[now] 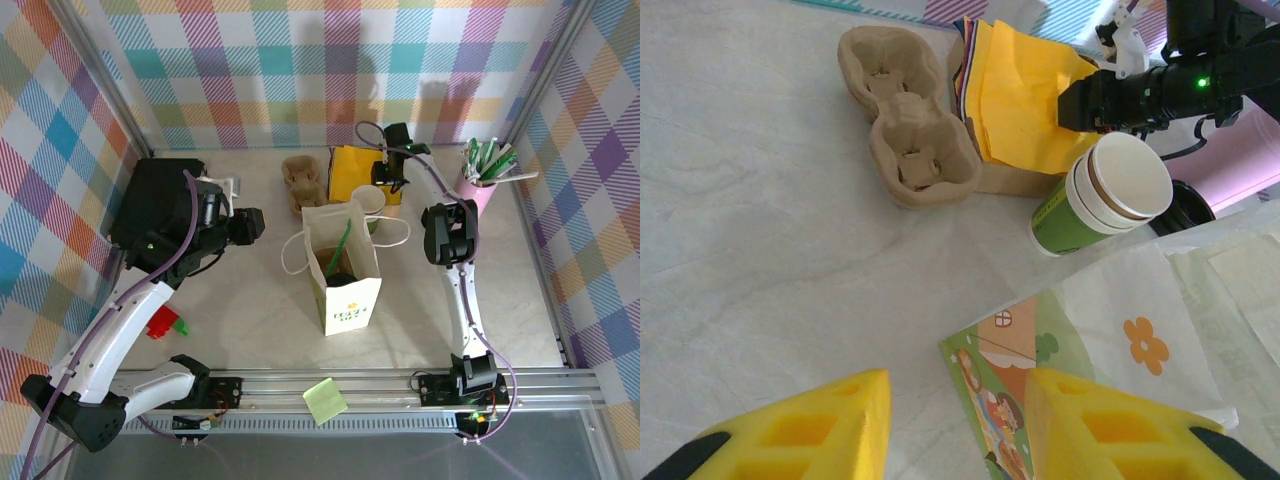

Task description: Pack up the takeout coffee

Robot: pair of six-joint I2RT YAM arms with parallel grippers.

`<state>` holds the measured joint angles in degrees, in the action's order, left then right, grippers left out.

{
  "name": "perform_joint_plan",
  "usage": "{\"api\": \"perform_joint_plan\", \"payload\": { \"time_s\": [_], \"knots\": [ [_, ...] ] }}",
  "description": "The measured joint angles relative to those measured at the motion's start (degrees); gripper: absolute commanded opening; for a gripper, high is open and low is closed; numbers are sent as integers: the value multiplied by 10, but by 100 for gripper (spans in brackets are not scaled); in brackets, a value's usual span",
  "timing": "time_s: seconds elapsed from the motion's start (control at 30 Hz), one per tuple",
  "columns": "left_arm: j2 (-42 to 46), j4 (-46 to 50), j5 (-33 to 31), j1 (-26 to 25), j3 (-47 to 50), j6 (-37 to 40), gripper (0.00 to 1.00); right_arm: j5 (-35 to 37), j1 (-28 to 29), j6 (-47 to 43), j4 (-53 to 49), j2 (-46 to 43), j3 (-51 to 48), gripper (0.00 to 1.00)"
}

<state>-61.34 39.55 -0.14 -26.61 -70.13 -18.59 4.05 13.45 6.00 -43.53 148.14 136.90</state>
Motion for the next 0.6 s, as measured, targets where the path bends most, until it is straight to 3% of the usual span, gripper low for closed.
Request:
{"api": "perform_joint_plan", "payload": {
  "time_s": [0.47, 0.6],
  "knots": [
    [11, 9, 0, 0, 2, 0, 40, -16, -3, 8, -11, -88, 0, 12],
    [16, 10, -2, 0, 2, 0, 40, -20, -3, 8, -11, -117, 0, 7]
  ]
}}
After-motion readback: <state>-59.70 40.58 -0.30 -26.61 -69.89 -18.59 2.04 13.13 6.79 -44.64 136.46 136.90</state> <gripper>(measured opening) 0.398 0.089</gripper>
